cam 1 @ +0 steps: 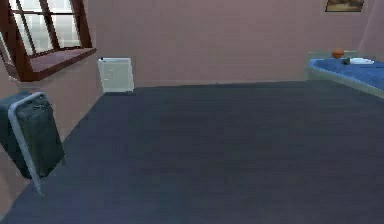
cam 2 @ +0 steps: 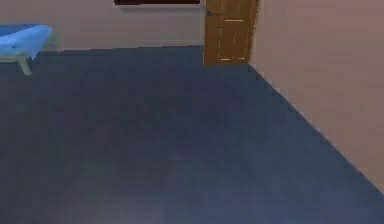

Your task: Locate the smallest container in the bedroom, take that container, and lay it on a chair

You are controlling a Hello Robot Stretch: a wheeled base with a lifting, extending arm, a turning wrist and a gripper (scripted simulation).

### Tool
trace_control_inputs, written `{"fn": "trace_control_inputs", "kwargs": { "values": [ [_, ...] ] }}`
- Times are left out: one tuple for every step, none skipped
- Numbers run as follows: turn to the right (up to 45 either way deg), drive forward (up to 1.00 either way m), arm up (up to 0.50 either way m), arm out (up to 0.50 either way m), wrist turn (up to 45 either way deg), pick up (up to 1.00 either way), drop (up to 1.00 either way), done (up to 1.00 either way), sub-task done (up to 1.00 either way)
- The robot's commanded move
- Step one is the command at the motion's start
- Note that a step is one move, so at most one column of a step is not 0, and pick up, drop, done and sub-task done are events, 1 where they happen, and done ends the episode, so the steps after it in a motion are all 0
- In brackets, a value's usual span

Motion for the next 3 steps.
{"fn": "trace_control_inputs", "kwargs": {
  "values": [
    [-30.0, 0.0, 0.0, 0.0, 0.0, 0.0, 0.0, 0.0, 0.0],
    [0.0, 0.75, 0.0, 0.0, 0.0, 0.0, 0.0, 0.0, 0.0],
    [-45.0, 0.0, 0.0, 0.0, 0.0, 0.0, 0.0, 0.0, 0.0]
  ]
}}
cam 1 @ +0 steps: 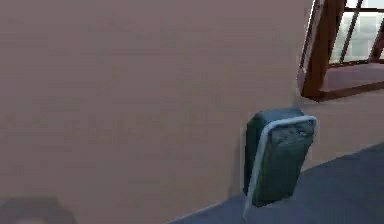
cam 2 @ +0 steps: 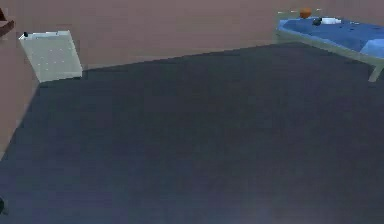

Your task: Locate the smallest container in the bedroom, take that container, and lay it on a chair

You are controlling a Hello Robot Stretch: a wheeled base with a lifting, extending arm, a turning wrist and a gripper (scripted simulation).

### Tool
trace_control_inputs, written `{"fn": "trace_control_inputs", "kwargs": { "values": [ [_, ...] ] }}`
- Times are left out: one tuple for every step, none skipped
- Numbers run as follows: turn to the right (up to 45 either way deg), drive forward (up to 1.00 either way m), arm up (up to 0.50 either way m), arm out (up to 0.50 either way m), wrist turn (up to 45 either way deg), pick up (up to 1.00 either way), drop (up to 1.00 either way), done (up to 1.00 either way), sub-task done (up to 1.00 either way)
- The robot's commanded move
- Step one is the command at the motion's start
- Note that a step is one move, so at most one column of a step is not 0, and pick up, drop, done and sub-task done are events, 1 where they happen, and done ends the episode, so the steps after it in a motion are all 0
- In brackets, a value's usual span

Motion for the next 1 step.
{"fn": "trace_control_inputs", "kwargs": {
  "values": [
    [-21.0, 0.0, 0.0, 0.0, 0.0, 0.0, 0.0, 0.0, 0.0]
  ]
}}
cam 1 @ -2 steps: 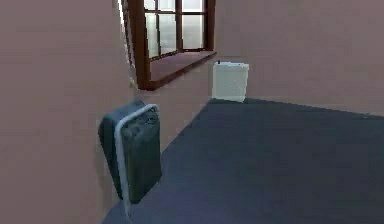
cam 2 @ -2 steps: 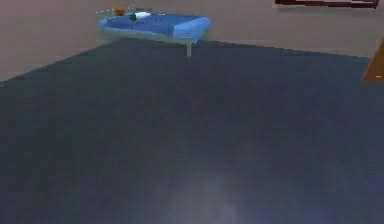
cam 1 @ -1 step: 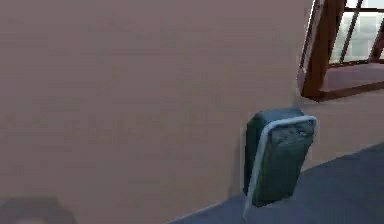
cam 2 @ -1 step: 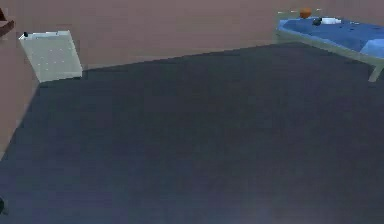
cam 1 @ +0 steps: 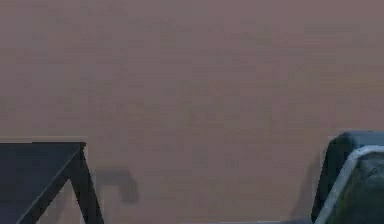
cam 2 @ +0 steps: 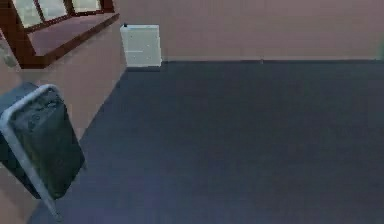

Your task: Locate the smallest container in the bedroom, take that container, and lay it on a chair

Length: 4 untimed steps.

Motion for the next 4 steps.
{"fn": "trace_control_inputs", "kwargs": {
  "values": [
    [0.0, 0.5, 0.0, 0.0, 0.0, 0.0, 0.0, 0.0, 0.0],
    [-45.0, 0.0, 0.0, 0.0, 0.0, 0.0, 0.0, 0.0, 0.0],
    [-45.0, 0.0, 0.0, 0.0, 0.0, 0.0, 0.0, 0.0, 0.0],
    [-21.0, 0.0, 0.0, 0.0, 0.0, 0.0, 0.0, 0.0, 0.0]
  ]
}}
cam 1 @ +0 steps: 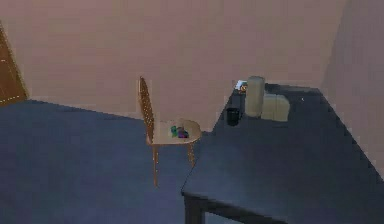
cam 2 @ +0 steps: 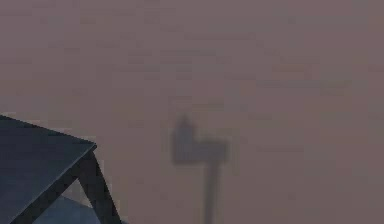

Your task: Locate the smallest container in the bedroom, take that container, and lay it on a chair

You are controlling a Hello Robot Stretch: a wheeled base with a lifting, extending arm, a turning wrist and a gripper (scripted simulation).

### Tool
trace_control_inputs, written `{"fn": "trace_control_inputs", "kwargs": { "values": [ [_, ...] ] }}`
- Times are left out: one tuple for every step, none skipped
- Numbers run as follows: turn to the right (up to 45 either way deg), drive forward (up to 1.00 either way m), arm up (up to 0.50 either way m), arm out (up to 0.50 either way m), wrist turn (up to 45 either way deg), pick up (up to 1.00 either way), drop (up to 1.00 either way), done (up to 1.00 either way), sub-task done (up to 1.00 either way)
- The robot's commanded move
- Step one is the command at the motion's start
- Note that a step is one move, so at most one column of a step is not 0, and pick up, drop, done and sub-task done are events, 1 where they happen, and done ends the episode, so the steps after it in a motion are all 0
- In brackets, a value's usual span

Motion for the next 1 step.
{"fn": "trace_control_inputs", "kwargs": {
  "values": [
    [0.0, 0.4, 0.0, 0.0, 0.0, 0.0, 0.0, 0.0, 0.0]
  ]
}}
